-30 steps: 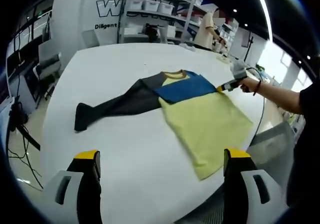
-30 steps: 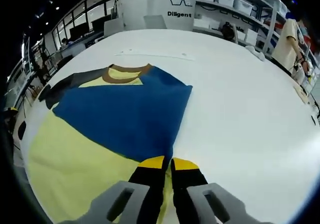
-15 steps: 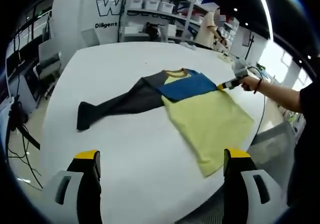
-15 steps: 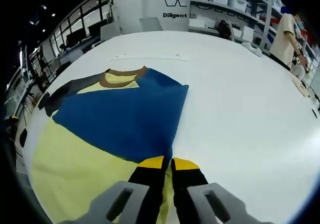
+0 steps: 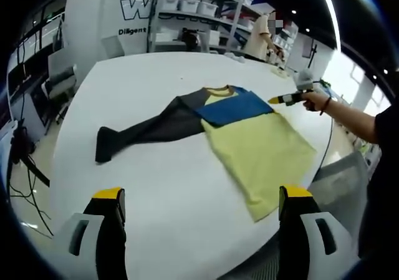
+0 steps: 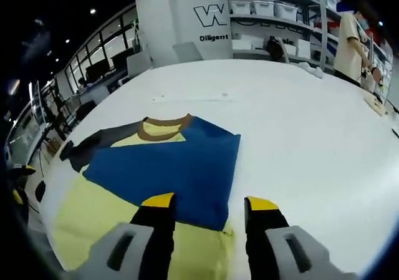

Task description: Fold the garment on the visible template until the final outline fits inside the template.

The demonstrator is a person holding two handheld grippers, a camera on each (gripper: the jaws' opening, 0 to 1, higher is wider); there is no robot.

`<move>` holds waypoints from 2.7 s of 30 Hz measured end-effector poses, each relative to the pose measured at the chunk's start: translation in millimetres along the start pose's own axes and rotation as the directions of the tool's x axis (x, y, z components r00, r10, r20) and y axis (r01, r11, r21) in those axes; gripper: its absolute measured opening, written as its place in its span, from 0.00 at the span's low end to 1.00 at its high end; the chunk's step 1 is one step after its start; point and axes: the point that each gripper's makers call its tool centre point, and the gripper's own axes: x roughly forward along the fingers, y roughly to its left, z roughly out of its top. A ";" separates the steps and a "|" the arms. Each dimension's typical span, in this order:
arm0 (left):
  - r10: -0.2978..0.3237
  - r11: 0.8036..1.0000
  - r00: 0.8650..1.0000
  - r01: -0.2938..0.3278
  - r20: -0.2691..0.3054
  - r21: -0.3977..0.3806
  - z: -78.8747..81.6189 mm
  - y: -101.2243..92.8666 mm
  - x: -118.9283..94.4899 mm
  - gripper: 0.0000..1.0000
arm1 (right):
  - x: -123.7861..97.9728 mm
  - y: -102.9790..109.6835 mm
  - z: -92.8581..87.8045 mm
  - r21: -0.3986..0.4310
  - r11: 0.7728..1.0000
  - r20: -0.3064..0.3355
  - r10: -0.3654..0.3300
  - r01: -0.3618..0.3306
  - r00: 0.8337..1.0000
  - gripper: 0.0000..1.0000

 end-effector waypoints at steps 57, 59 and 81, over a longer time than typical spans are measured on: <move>0.130 0.982 0.992 -0.129 0.000 0.137 20.0 52.5 15.7 0.94 | -172.6 119.6 -10.2 -0.272 0.939 0.108 0.248 -0.211 0.963 0.98; 0.131 0.980 0.991 -0.130 0.005 0.148 23.1 54.3 18.6 0.93 | -175.9 123.8 -16.0 -0.282 0.933 0.095 0.258 -0.223 0.961 0.98; 0.196 0.937 0.981 -0.188 0.002 0.296 34.1 95.1 59.1 0.68 | -186.3 141.5 -39.9 -0.300 0.923 0.113 0.285 -0.241 0.952 0.85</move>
